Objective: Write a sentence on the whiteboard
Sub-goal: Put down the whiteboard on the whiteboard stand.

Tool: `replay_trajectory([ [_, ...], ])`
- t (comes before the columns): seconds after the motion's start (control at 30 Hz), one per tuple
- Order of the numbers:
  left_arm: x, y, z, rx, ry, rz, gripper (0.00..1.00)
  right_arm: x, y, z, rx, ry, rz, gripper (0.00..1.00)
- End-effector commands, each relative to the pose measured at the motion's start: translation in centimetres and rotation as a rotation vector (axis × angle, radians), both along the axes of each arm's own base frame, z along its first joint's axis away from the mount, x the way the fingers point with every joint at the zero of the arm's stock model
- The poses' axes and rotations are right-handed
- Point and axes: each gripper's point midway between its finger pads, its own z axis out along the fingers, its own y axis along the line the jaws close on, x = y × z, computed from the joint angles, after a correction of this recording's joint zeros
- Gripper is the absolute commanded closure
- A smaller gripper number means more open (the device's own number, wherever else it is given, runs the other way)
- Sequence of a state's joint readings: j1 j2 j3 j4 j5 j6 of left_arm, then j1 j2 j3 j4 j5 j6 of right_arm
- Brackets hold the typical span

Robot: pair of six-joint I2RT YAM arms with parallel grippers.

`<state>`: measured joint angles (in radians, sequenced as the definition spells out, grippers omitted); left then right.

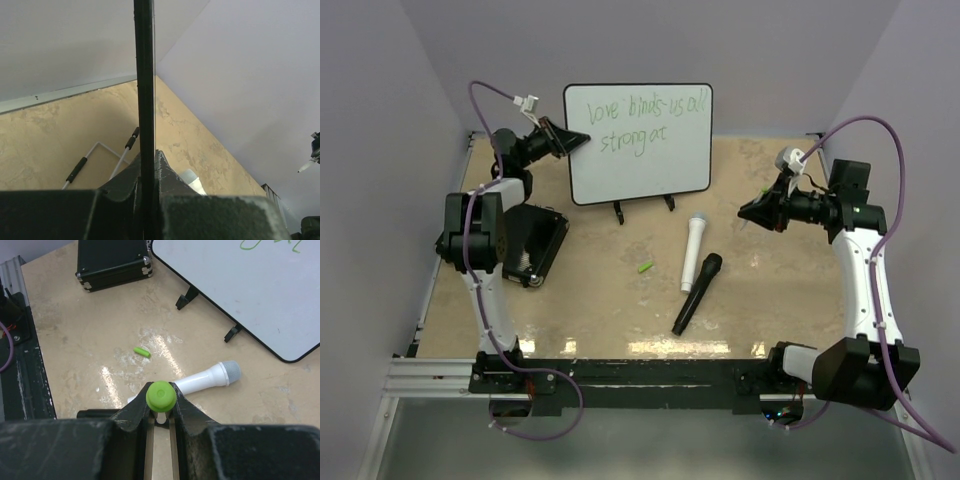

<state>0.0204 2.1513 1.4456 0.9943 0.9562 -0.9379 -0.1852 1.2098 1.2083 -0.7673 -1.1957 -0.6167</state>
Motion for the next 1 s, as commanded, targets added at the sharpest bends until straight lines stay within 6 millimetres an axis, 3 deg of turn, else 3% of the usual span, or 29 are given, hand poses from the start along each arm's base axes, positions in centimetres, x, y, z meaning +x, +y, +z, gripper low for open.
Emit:
replay_trajectory([
  [0.0,-0.4,0.9,6.3,-0.035,-0.291,0.054,1.0,0.2,0.1,0.0,0.006,-0.009,0.001,1.0],
  [0.43,-3.2,2.3,1.6,-0.019,-0.39,0.058,1.0,0.1,0.1,-0.2,0.006,-0.007,0.001,1.0],
  [0.73,-3.0,2.6,-1.2,0.029,-0.457,0.078,1.0,0.0,0.1,-0.1,0.005,-0.009,0.0,1.0],
  [0.97,-2.4,2.5,-0.4,0.054,-0.524,0.057,1.0,0.2,0.0,-0.3,0.001,-0.003,-0.006,1.0],
])
